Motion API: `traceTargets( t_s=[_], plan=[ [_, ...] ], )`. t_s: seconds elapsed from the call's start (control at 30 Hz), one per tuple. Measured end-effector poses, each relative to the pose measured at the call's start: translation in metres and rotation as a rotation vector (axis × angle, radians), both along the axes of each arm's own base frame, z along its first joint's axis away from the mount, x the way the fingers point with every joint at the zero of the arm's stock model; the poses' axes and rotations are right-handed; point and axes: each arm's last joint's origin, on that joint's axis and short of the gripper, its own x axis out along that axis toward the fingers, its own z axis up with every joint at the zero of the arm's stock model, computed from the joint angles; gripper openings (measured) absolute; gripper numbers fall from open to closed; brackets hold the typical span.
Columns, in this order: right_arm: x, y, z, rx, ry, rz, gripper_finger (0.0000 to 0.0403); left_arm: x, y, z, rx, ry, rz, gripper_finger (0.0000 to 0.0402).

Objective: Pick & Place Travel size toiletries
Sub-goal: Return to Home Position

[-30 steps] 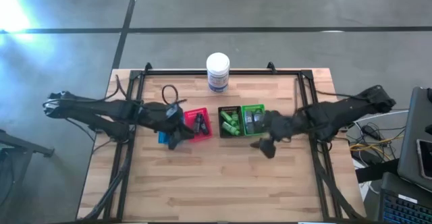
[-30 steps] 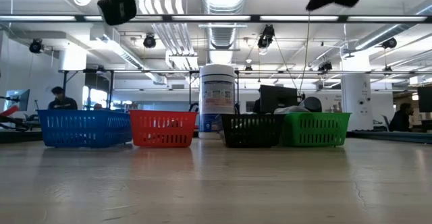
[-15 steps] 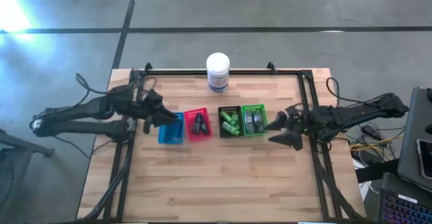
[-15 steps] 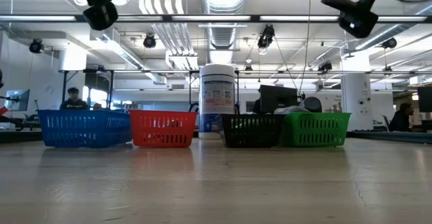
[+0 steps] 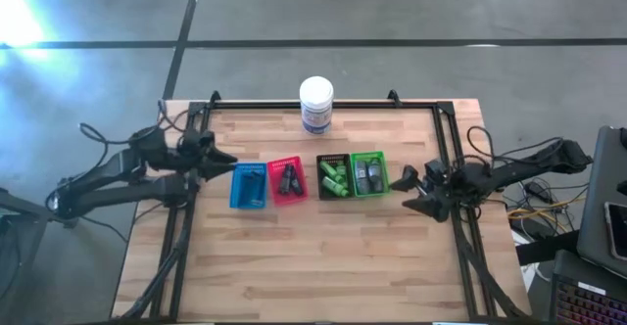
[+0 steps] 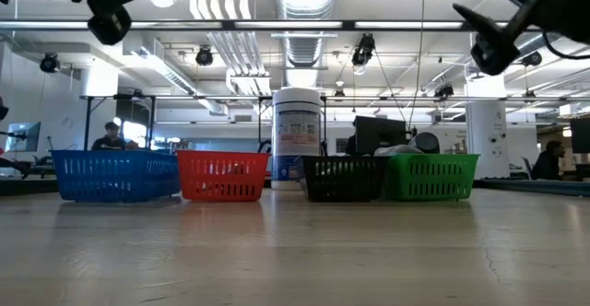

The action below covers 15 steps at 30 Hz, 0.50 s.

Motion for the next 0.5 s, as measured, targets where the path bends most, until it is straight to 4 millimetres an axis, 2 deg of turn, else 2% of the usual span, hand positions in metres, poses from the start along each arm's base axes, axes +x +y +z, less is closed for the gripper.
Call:
traceTargets(
  t_s=[0.13, 0.27, 0.5],
  plan=[
    [-0.001, 0.000, -0.014, 0.086, 0.069, 0.024, 0.0364, -0.010, -0.002, 0.001, 0.019, -0.020, 0.017, 0.0126],
    [-0.001, 0.000, -0.015, 0.152, 0.100, 0.041, 0.0364, -0.020, -0.004, 0.002, 0.056, -0.046, 0.064, 0.0126],
    [-0.001, 0.000, -0.016, 0.161, 0.103, 0.043, 0.0364, -0.041, -0.009, -0.001, 0.034, -0.066, 0.098, 0.0126]
  ],
)
